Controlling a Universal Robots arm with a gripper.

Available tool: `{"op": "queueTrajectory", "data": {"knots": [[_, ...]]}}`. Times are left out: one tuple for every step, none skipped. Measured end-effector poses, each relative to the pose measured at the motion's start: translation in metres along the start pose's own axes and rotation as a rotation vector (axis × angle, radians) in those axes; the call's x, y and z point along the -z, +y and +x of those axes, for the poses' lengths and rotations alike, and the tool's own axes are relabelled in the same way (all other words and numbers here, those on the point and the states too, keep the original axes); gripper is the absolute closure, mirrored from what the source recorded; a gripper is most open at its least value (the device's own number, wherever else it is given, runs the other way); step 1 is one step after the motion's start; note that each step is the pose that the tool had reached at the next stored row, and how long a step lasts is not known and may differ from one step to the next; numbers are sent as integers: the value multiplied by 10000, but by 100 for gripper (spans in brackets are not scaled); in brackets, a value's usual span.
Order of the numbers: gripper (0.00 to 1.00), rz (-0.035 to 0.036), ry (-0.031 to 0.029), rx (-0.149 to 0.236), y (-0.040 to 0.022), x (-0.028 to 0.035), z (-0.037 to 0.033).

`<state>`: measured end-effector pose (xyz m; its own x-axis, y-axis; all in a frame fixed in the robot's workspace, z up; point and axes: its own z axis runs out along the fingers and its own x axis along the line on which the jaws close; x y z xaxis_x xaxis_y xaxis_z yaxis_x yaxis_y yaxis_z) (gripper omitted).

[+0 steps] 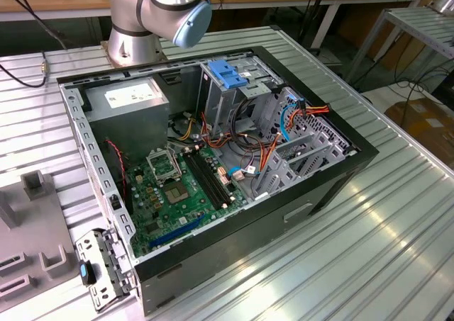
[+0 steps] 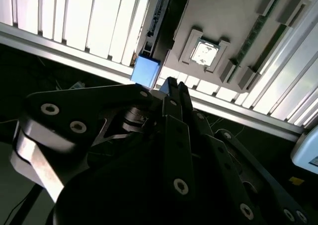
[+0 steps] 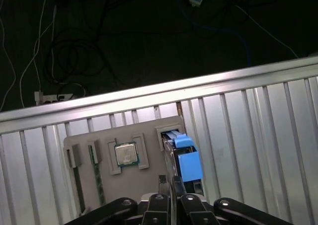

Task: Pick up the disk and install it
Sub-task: 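Pick up the disk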

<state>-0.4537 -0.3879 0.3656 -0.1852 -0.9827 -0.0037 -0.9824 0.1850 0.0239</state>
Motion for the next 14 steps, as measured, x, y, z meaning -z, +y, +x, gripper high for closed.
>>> {"op": "queueTrajectory", "data": {"knots": [[83, -1, 1, -2, 3, -2, -13], [83, 0, 1, -1, 6, -4, -30], [82, -1, 1, 1, 10, -9, -53], [82, 0, 1, 0, 14, -17, -77], [76, 1, 0, 2, 18, -39, -101], [69, 3, -1, 10, 20, -59, -107], [64, 2, 1, 36, 23, -77, -112], [58, 0, 4, 90, 27, -95, -115], [58, 1, 5, 172, 29, -112, -118], [51, 1, 7, 266, 29, -127, -121], [51, 1, 8, 358, 29, -144, -123], [51, 0, 11, 458, 30, -161, -124], [51, 0, 14, 604, 29, -179, -124], [51, -1, 18, 756, 29, -191, -126]]}}
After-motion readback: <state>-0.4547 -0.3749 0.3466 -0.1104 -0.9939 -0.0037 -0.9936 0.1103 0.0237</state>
